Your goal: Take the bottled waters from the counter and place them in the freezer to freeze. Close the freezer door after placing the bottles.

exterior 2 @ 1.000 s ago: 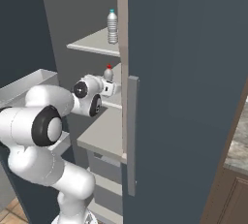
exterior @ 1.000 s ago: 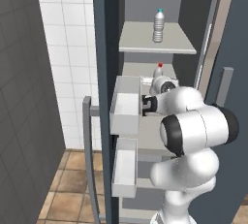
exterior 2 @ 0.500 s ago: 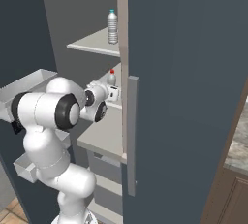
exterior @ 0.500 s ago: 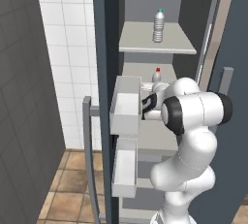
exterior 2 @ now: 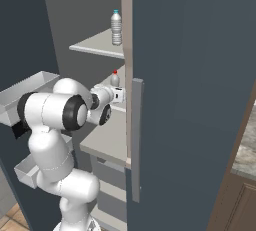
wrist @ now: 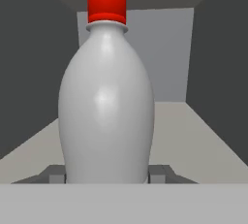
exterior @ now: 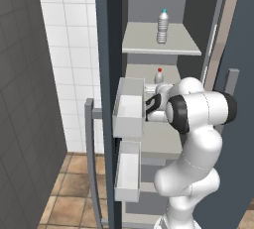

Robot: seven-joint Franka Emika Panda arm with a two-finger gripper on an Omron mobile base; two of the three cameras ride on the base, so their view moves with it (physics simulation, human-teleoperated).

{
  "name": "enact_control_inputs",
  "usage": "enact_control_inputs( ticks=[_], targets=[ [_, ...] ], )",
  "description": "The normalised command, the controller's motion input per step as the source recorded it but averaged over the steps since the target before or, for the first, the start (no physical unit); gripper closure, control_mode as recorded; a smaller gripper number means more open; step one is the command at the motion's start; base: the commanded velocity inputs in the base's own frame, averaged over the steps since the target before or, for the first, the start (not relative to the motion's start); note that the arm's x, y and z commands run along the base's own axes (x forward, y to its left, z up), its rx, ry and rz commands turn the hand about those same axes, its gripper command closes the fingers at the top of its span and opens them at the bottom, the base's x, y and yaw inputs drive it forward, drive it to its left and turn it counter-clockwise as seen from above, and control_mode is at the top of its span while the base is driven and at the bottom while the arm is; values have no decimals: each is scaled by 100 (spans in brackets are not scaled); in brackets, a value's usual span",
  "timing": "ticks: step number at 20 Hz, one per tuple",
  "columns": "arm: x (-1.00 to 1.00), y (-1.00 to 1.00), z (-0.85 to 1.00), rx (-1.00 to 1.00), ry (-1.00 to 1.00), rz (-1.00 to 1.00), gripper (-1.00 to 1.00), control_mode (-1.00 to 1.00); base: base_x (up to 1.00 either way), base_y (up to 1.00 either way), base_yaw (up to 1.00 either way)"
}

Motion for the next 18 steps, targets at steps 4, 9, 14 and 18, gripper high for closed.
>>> enact_control_inputs(
  ticks=[4,9,14,18],
  targets=[
    [19,-8,-1,-3,-11,0,100,-100,0,0,0],
    [34,-15,-11,0,-12,0,100,-100,0,0,0],
    [27,-9,-35,0,-9,0,100,-100,0,0,0],
    [13,-4,-49,0,-3,0,100,-100,0,0,0]
  ],
)
